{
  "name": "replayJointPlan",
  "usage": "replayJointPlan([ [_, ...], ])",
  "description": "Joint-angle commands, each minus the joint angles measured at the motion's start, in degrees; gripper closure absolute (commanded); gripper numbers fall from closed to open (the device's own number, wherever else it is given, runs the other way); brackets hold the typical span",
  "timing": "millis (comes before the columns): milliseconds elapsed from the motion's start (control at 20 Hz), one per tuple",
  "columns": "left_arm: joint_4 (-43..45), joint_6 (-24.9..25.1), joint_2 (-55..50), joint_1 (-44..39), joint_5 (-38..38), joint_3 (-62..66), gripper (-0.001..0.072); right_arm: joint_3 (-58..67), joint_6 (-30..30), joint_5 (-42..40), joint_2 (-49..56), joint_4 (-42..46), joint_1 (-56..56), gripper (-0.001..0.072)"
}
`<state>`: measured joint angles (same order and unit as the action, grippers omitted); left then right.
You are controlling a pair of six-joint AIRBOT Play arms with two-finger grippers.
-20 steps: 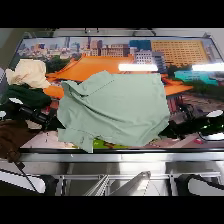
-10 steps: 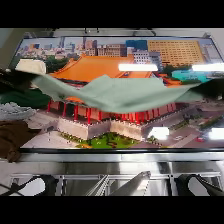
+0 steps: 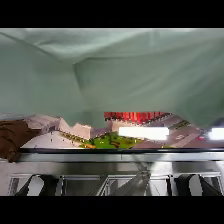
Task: Fold the shirts.
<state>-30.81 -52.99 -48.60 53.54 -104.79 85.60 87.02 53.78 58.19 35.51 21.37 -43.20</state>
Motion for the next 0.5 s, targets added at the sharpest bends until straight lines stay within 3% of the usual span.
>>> replayJointPlan([
  [0,-3.0,-5.9,-1.1,1.5,1.2,8.5,0.0686,3.6,-5.9,-13.2,-3.3,0.7,-0.7,0.0694],
  [100,3.5,-8.2,-4.2,-3.1,1.4,10.9,0.0686,3.6,-5.7,-7.7,-1.5,0.4,-0.7,0.0694],
  [250,28.3,-10.8,-8.3,-14.1,1.7,11.8,0.0686,-0.7,-2.3,7.6,5.0,-2.7,-0.5,0.0694],
  [450,45.2,-10.8,-17.4,-31.6,2.6,6.0,0.0686,-19.7,0.7,9.1,9.2,0.0,4.5,0.0694],
])
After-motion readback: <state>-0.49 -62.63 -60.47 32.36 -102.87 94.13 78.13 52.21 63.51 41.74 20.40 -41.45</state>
